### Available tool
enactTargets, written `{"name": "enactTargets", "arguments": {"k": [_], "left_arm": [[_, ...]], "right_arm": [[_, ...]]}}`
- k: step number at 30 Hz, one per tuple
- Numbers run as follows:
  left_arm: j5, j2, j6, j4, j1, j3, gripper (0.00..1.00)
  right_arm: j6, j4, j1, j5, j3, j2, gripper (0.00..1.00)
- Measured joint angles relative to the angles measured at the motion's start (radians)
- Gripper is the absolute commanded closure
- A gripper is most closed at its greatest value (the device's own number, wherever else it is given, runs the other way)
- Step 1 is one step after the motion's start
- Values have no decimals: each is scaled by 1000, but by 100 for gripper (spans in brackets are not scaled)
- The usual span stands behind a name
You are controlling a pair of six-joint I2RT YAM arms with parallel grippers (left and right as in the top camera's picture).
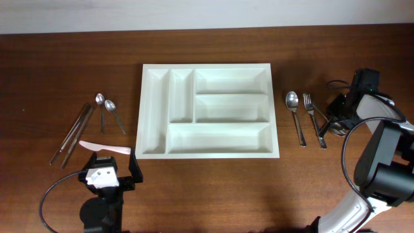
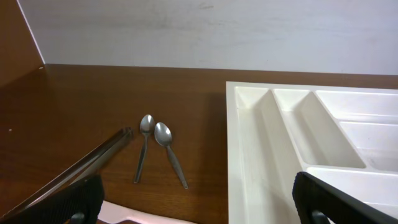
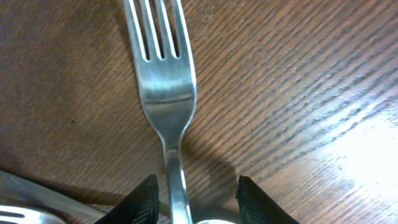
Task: Pack container
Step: 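Lower the right gripper and grasp a silver fork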
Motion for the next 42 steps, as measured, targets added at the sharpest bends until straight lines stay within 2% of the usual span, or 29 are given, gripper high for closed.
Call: {"name": "enactTargets", "arguments": {"k": [4, 7, 12, 22, 35, 42], "left_arm": [[0, 0, 0, 0, 0, 0, 1], [0, 0, 0, 0, 0, 0, 1], [0, 0, 0, 0, 0, 0, 1], [0, 0, 0, 0, 0, 0, 1], [0, 0, 0, 0, 0, 0, 1], [0, 0, 0, 0, 0, 0, 1]], "right_arm": [[0, 0, 1, -22, 0, 0, 60], [0, -4, 3, -29, 0, 2, 67], [0, -11, 6, -31, 0, 9, 72], [-1, -12, 6, -32, -1, 9, 96], [0, -16, 6, -32, 2, 9, 96], [-19, -116, 6, -32, 92, 17, 96]]}}
